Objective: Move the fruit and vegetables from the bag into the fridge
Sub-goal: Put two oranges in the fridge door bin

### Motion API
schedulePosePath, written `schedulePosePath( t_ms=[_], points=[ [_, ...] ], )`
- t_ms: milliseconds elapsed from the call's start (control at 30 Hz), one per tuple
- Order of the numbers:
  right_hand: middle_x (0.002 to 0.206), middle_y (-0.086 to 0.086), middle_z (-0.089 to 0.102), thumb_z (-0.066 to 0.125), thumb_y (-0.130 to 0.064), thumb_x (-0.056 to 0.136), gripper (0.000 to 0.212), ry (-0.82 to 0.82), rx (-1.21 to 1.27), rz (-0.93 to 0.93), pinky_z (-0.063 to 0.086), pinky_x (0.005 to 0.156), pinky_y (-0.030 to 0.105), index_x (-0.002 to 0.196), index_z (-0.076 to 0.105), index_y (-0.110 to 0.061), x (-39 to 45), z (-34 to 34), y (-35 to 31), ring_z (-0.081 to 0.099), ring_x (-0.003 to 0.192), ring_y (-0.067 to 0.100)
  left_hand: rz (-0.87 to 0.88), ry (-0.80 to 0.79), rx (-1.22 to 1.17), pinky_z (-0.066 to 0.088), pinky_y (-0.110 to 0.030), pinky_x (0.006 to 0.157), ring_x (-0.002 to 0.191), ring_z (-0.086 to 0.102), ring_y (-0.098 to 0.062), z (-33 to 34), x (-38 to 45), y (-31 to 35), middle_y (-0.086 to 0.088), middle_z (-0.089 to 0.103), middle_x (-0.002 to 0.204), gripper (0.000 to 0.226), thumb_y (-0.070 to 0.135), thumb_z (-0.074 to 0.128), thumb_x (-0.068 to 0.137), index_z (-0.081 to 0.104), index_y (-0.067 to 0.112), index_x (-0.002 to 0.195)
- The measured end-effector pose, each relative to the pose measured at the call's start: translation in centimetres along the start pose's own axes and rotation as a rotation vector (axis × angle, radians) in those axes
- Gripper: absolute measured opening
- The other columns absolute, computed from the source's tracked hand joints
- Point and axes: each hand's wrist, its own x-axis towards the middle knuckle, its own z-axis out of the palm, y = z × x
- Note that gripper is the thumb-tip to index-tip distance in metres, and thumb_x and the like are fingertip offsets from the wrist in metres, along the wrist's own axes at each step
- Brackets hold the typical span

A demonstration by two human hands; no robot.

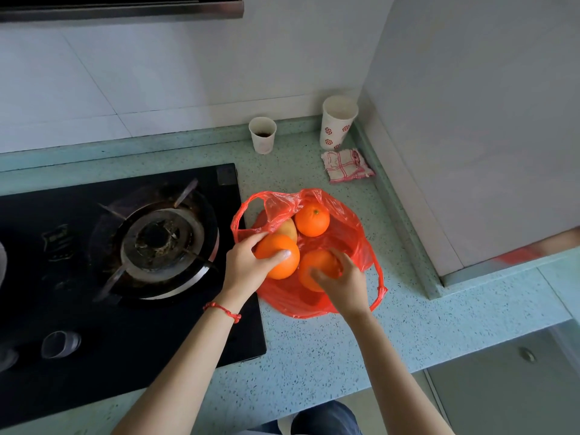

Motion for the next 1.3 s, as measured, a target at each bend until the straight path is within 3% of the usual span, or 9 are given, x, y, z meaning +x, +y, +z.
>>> schedulePosePath(
  t_ms=[200,367,500,667,867,933,1033,1167,1300],
  points=[
    [0.104,0.001,0.063,0.078,-0.030,0.070,0.056,0.074,0.200,-0.004,0.049,0.082,0.030,0.120,0.057,-0.016,-0.8,-1.0,-0.8,0.059,0.097,0.015,0.023,0.013,-0.134,0.050,-0.028,0.085,0.097,0.061,-0.012,-0.3,-1.0,0.4,0.008,0.062,0.099,0.051,0.029,0.079,0.068,0.062,0.017,0.114],
    [0.100,-0.003,0.061,0.076,-0.025,0.073,0.050,0.071,0.236,-0.059,0.043,0.077,0.022,0.120,0.058,-0.016,-1.3,-2.0,-1.0,0.057,0.096,0.013,0.008,0.052,-0.171,0.049,-0.023,0.082,0.095,0.060,-0.004,-0.8,-2.4,0.4,0.013,0.064,0.099,0.068,0.053,0.073,0.055,0.063,0.022,0.114],
    [0.098,-0.006,0.060,0.076,-0.027,0.074,0.051,0.011,0.255,-0.103,0.042,0.075,0.018,0.120,0.058,-0.016,-1.4,-2.8,-0.3,0.057,0.096,0.013,-0.020,0.136,-0.220,0.048,-0.019,0.076,0.091,0.060,0.000,-0.6,-4.4,0.4,0.019,0.063,0.094,0.057,0.043,0.072,0.059,0.064,0.023,0.112],
    [0.101,-0.004,0.060,0.073,-0.024,0.076,0.050,-0.139,0.232,-0.182,0.041,0.075,0.015,0.122,0.057,-0.013,-0.7,-4.2,0.4,0.056,0.097,0.012,-0.095,0.314,-0.273,0.047,-0.021,0.075,0.091,0.061,-0.004,0.4,-7.3,0.5,0.018,0.063,0.093,0.063,0.057,0.069,0.050,0.065,0.026,0.105],
    [0.090,-0.019,0.059,0.076,-0.031,0.072,0.053,-0.350,0.197,-0.316,0.040,0.065,-0.002,0.118,0.058,-0.014,-0.6,-6.6,0.9,0.054,0.086,-0.010,-0.186,0.547,-0.283,0.048,-0.028,0.081,0.094,0.061,-0.012,2.8,-12.4,0.6,0.003,0.064,0.100,0.082,0.064,0.063,0.048,0.061,0.017,0.116],
    [0.096,-0.011,0.062,0.073,-0.039,0.068,0.060,-0.408,0.187,-0.342,0.041,0.068,0.001,0.120,0.057,-0.013,-1.1,-6.9,1.1,0.057,0.089,-0.003,-0.235,0.612,-0.295,0.046,-0.023,0.075,0.093,0.060,-0.013,3.5,-14.4,0.4,0.004,0.062,0.101,0.080,0.060,0.065,0.051,0.060,0.016,0.118],
    [0.102,-0.005,0.062,0.075,-0.032,0.073,0.051,-0.490,0.157,-0.370,0.041,0.074,0.007,0.118,0.058,-0.014,-2.1,-6.4,1.2,0.056,0.100,0.012,-0.329,0.717,-0.276,0.039,-0.014,0.066,0.092,0.056,-0.013,4.1,-17.6,0.0,0.003,0.060,0.104,0.070,0.050,0.069,0.060,0.058,0.016,0.120],
    [0.110,0.002,0.064,0.072,-0.042,0.067,0.060,-0.617,0.097,-0.419,0.043,0.088,0.027,0.118,0.059,-0.014,-4.6,-4.1,0.9,0.056,0.105,0.016,-0.406,0.878,-0.257,0.038,-0.026,0.072,0.089,0.056,-0.016,3.9,-22.8,-1.4,0.004,0.062,0.095,0.076,0.067,0.055,0.048,0.064,0.019,0.106],
    [0.109,-0.001,0.060,0.073,-0.026,0.076,0.049,-0.777,0.045,-0.475,0.040,0.086,0.026,0.120,0.058,-0.015,-8.5,-1.0,0.2,0.054,0.103,0.016,-0.504,1.066,-0.345,0.041,-0.027,0.078,0.093,0.057,-0.017,3.6,-28.7,-3.1,-0.002,0.064,0.100,0.082,0.063,0.060,0.045,0.063,0.015,0.112]
  ],
)
